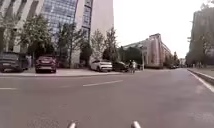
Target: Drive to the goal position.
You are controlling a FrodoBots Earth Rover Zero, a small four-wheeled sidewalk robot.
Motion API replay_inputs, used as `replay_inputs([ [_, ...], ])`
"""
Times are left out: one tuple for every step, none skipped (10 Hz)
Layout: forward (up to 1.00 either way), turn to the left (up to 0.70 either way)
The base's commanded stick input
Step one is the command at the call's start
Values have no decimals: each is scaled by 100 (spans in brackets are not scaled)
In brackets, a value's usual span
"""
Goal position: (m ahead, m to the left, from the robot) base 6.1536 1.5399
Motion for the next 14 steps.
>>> replay_inputs([
  [70,0],
  [70,0],
  [70,0],
  [70,0],
  [70,0],
  [70,0],
  [70,0],
  [70,0],
  [70,0],
  [70,0],
  [70,0],
  [70,0],
  [70,0],
  [70,0],
])
